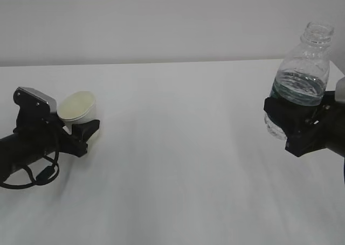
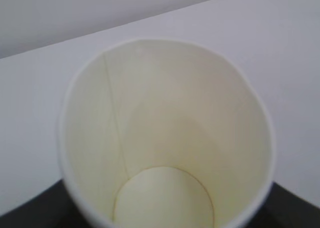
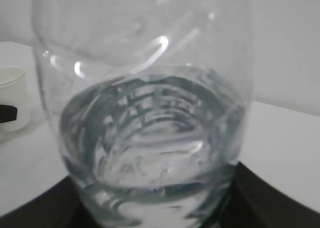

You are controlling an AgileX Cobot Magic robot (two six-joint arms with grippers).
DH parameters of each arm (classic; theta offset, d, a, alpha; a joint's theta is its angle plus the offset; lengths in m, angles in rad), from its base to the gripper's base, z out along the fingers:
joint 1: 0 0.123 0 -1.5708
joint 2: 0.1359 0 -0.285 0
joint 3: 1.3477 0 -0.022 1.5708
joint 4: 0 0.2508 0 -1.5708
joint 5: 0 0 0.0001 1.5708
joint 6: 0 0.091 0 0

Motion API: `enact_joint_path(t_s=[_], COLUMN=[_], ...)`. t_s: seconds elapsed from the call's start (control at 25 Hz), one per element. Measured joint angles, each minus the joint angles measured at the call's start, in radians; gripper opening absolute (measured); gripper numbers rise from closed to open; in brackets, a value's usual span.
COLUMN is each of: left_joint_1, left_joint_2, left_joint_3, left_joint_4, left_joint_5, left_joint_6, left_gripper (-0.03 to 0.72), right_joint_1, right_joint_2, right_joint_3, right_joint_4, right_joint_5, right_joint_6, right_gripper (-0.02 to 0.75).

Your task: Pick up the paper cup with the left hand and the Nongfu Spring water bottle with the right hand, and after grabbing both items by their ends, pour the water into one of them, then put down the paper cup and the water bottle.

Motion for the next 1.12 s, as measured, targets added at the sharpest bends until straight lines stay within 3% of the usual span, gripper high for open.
enact_joint_path(t_s=[0.32, 0.76, 1.12], left_joint_1=[0.0, -0.003, -0.117], left_joint_2=[-0.002, -0.008, -0.084], left_joint_3=[0.0, 0.0, -0.001], left_joint_4=[0.221, 0.392, 0.46], left_joint_5=[0.0, 0.0, 0.0], left_joint_6=[-0.016, -0.149, -0.189], left_gripper=[0.465, 0.465, 0.465], right_joint_1=[0.0, 0.0, 0.0], right_joint_2=[0.0, 0.0, 0.0], right_joint_3=[0.0, 0.0, 0.0], right_joint_4=[0.0, 0.0, 0.002], right_joint_5=[0.006, 0.008, 0.008], right_joint_6=[0.0, 0.0, 0.0], right_gripper=[0.424, 0.423, 0.423])
